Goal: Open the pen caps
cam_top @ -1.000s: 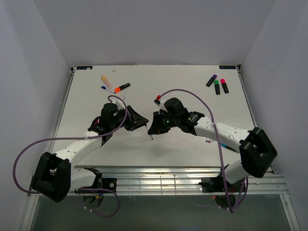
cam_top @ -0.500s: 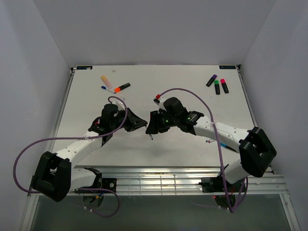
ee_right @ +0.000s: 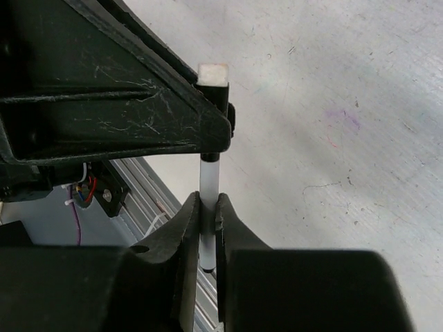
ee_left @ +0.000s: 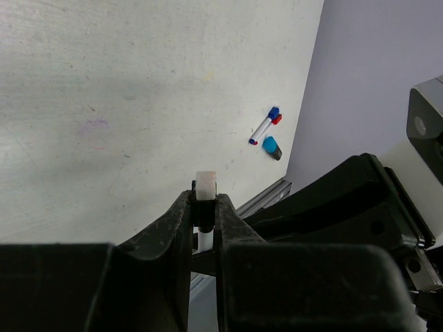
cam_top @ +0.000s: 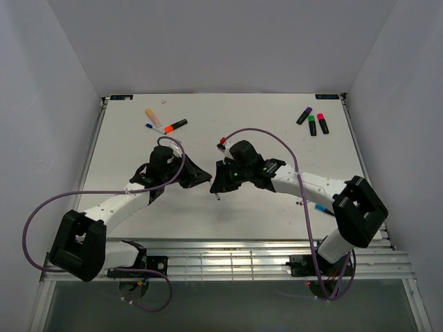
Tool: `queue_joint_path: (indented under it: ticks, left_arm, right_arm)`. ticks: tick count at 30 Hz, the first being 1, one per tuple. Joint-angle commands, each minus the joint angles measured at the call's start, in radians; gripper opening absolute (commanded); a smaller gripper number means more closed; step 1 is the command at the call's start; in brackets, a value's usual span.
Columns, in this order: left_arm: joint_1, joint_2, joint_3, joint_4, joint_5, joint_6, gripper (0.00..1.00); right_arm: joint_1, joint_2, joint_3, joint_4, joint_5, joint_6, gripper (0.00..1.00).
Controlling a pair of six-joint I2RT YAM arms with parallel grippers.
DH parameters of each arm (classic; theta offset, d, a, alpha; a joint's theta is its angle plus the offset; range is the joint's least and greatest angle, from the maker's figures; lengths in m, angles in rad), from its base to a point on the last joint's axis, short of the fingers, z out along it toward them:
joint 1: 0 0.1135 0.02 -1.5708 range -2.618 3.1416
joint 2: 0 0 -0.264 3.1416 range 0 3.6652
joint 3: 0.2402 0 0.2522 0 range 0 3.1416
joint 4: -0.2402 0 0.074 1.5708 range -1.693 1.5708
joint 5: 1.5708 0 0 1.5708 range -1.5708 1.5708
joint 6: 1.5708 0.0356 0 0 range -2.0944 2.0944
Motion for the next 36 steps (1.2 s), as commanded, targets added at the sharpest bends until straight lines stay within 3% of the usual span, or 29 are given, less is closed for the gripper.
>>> queue_joint_path:
  ticks: [1, 6, 11, 17, 22, 28, 36]
  left_arm:
    - [-0.005, -0.004, 0.064, -0.039, -0.011, -0.006, 0.0]
    - [-0.002, 0.049, 0.18, -0.197, -0.114, 0.029, 0.0]
    - [0.041, 0.117, 0.32, -0.148, -0.146, 0.179, 0.0]
    - [0.087, 0.094, 0.349, -0.131, -0.154, 0.248, 0.0]
    - [0.098, 0.086, 0.306, -0.131, -0.14, 0.262, 0.0]
    - [0.087, 0.202, 0.355, -0.124, -0.021, 0.307, 0.0]
    - [0.026, 0.482, 0.612, -0.258, -0.048, 0.39, 0.0]
  right_arm:
    - [0.012, 0.023, 0.041, 0.001, 0.018, -0.016, 0.08]
    - [0.076, 0.012, 0.053, -0.08, 0.159, -0.035, 0.08]
    - [0.221, -0.086, -0.086, -0.067, 0.253, 0.061, 0.08]
    - [0.257, -0.238, -0.282, 0.027, 0.259, 0.169, 0.08]
    - [0.257, -0.287, -0.267, -0.031, 0.331, 0.161, 0.08]
    - [0.179, -0.27, -0.18, -0.131, 0.491, 0.105, 0.08]
    - [-0.088, -0.207, -0.171, -0.122, 0.454, -0.053, 0.08]
